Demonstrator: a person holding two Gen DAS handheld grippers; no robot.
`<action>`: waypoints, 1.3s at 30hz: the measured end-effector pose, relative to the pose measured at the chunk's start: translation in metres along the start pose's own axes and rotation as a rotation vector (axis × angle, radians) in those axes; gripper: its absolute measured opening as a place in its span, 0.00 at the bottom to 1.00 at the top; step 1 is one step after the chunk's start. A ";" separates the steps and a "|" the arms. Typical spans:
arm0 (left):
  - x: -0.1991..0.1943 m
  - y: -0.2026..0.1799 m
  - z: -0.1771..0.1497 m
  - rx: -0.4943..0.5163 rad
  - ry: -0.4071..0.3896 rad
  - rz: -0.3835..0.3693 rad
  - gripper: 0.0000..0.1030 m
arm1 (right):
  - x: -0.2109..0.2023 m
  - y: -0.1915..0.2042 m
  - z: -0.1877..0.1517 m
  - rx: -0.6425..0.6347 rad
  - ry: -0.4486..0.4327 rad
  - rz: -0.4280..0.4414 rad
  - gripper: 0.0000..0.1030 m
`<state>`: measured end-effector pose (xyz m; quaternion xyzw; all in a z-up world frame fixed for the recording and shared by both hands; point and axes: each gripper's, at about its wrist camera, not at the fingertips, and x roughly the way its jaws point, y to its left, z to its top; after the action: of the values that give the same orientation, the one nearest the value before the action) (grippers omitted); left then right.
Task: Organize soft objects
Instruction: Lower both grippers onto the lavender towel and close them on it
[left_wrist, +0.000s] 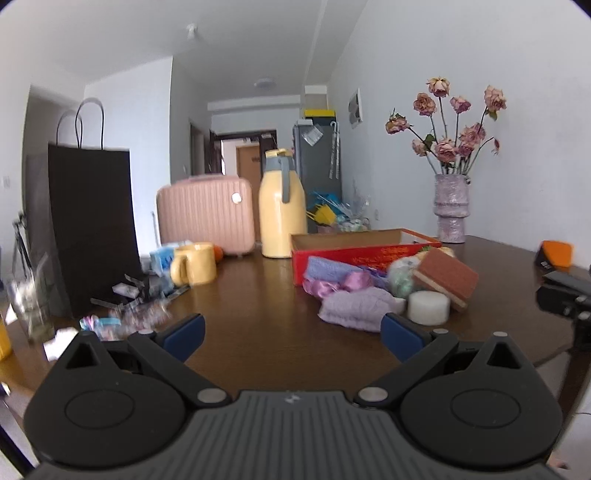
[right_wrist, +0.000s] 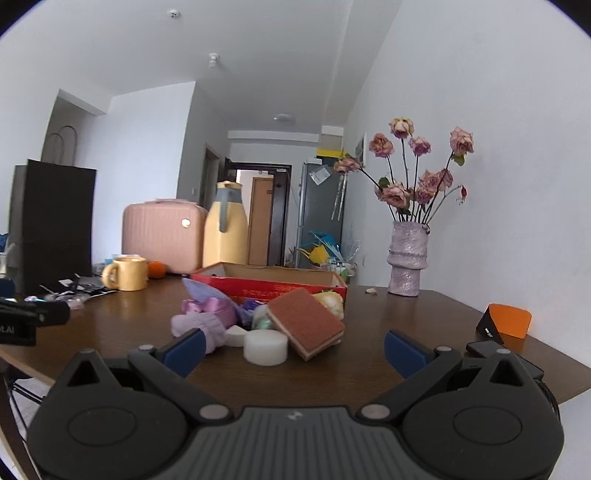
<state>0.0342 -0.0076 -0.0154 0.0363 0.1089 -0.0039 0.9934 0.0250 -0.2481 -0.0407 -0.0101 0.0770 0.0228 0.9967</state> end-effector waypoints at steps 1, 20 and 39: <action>0.005 -0.003 0.001 0.016 -0.007 0.014 1.00 | 0.007 -0.003 0.001 0.016 0.004 -0.003 1.00; 0.150 -0.002 0.029 -0.065 0.113 -0.105 1.00 | 0.145 -0.006 0.010 0.164 0.158 0.193 0.84; 0.262 0.006 0.021 -0.192 0.398 -0.456 0.19 | 0.222 0.038 -0.005 0.315 0.366 0.426 0.45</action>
<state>0.2942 -0.0027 -0.0511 -0.0829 0.3062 -0.2092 0.9250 0.2419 -0.2009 -0.0806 0.1566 0.2581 0.2166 0.9284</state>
